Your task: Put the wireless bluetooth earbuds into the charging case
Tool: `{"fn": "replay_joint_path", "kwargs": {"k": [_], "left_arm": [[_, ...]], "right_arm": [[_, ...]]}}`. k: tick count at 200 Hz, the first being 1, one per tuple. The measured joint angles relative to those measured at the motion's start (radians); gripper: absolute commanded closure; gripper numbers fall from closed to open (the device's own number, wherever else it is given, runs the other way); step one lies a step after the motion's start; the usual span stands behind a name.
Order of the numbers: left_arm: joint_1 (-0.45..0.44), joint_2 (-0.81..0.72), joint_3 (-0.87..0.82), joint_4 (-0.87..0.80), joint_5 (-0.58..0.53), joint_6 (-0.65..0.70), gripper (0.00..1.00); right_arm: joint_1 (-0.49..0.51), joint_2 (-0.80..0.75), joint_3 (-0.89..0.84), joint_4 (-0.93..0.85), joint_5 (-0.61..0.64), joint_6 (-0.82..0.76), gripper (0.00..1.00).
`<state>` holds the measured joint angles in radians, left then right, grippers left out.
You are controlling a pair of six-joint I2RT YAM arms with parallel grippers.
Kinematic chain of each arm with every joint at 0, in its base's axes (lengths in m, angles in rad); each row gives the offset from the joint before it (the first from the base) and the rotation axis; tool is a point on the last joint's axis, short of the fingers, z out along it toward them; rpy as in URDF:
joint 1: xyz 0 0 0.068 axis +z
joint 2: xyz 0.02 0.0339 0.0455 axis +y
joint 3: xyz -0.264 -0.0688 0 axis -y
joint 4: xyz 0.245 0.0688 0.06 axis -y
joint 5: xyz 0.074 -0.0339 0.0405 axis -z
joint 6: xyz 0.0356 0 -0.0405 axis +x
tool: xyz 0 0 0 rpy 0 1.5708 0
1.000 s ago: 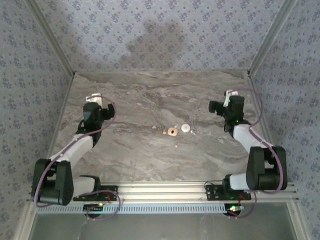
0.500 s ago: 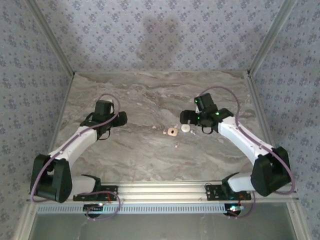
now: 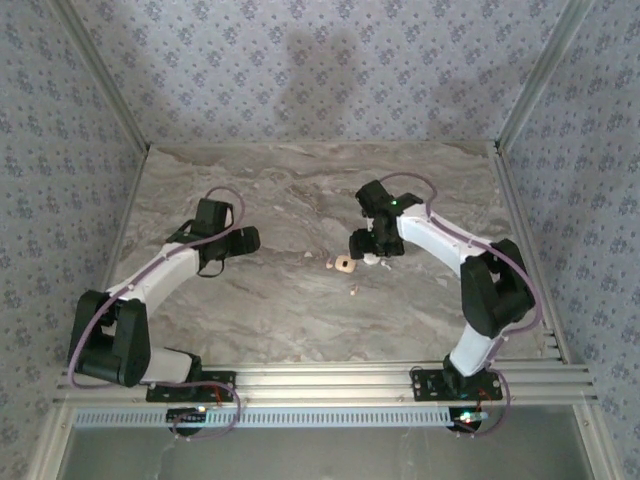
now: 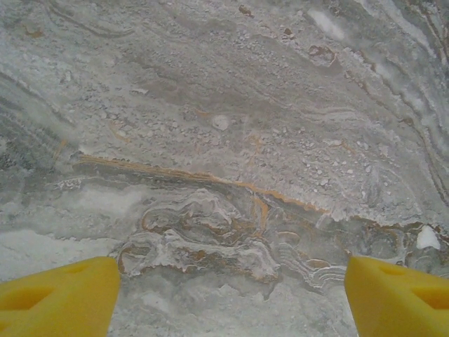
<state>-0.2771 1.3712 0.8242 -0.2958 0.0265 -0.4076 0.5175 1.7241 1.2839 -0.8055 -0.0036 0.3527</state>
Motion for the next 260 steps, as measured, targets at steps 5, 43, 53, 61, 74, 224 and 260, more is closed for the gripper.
{"fn": "replay_joint_path", "kwargs": {"k": [5,43,53,61,74,224,260], "left_arm": [[0.000,0.002,0.002,0.000,0.002,0.002,0.17],[0.000,0.030,0.019,-0.002,0.015,0.006,0.17],[0.000,0.040,0.026,-0.004,0.018,0.006,0.17],[0.000,0.048,0.031,-0.005,0.020,0.006,0.18],[0.000,0.058,0.035,-0.005,0.027,0.006,0.18],[0.000,0.065,0.037,-0.008,0.037,0.005,0.19],[-0.002,0.063,0.035,0.000,0.059,0.006,0.22]], "right_arm": [[-0.005,0.010,0.006,-0.004,-0.001,-0.012,0.22],[-0.042,0.095,0.050,-0.038,-0.012,-0.089,0.22],[-0.048,0.115,0.056,-0.042,-0.013,-0.102,0.22],[-0.051,0.130,0.060,-0.044,-0.017,-0.111,0.22],[-0.053,0.150,0.066,-0.044,-0.025,-0.124,0.22],[-0.058,0.280,0.124,-0.034,-0.042,-0.190,0.48],[-0.060,0.276,0.126,-0.029,-0.037,-0.189,0.51]]}}
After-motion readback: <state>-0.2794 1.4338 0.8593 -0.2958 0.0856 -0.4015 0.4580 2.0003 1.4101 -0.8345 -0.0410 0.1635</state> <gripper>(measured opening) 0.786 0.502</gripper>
